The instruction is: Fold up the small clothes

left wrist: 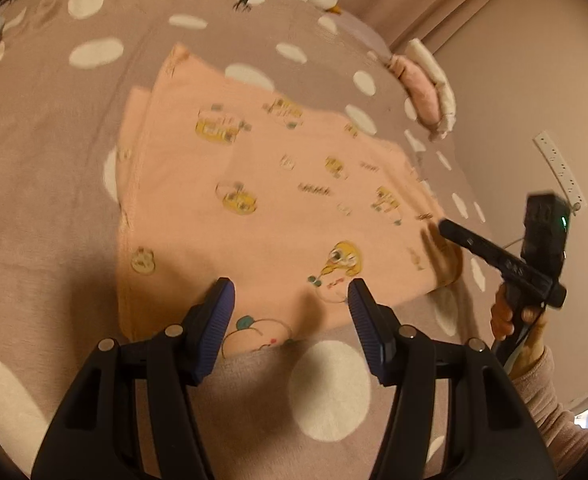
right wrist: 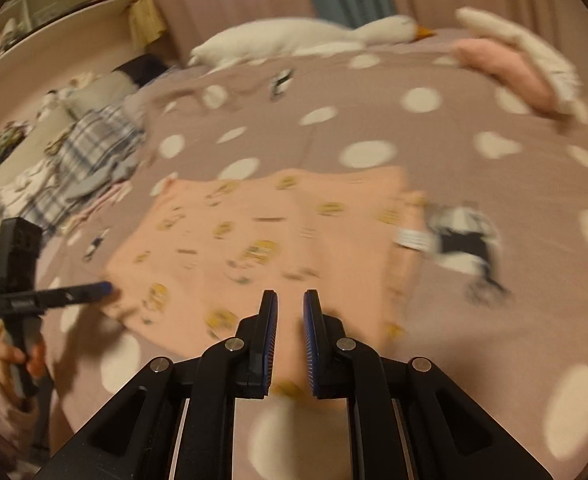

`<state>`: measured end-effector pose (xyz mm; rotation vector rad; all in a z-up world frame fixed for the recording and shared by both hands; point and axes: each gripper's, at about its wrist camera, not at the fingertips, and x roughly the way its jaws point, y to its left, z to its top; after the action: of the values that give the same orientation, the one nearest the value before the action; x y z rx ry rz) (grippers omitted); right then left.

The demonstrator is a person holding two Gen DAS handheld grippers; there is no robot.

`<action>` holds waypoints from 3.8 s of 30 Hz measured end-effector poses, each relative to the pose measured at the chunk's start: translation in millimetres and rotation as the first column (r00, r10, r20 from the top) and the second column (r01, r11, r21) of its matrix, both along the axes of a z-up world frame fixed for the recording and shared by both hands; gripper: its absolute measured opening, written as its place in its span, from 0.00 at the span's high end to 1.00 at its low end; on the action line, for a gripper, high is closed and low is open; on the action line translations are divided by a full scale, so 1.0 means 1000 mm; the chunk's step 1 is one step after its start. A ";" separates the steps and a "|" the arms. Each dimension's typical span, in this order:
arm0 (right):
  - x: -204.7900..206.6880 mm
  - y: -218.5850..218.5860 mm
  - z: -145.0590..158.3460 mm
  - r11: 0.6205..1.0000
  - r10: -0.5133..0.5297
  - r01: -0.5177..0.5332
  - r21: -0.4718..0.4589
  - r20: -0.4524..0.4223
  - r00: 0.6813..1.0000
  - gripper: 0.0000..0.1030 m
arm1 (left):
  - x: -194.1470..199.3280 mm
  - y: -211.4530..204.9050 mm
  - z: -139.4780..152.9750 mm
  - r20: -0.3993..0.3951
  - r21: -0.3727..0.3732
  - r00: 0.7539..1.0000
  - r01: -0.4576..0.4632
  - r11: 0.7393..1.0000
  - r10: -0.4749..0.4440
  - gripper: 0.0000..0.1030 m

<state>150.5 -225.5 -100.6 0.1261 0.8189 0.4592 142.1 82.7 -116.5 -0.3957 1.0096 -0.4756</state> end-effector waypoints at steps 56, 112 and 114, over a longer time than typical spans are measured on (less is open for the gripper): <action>-0.023 0.065 -0.006 0.998 0.017 -0.018 0.068 0.015 1.000 0.57 | 0.068 0.058 -0.006 -0.127 -0.254 0.980 -0.184 0.950 0.156 0.26; 0.005 0.116 -0.006 0.976 0.007 0.003 -0.216 0.048 0.999 0.53 | 0.073 0.008 -0.002 0.004 0.236 0.995 -0.098 0.967 0.100 0.47; 0.000 0.121 -0.011 0.970 0.033 -0.021 -0.242 0.045 0.998 0.53 | 0.073 0.008 -0.002 0.002 0.235 0.994 -0.103 0.967 0.105 0.47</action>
<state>150.8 -104.8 -111.2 -0.1214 0.8225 0.3834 215.1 91.0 -118.2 -0.2377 1.0368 -0.2554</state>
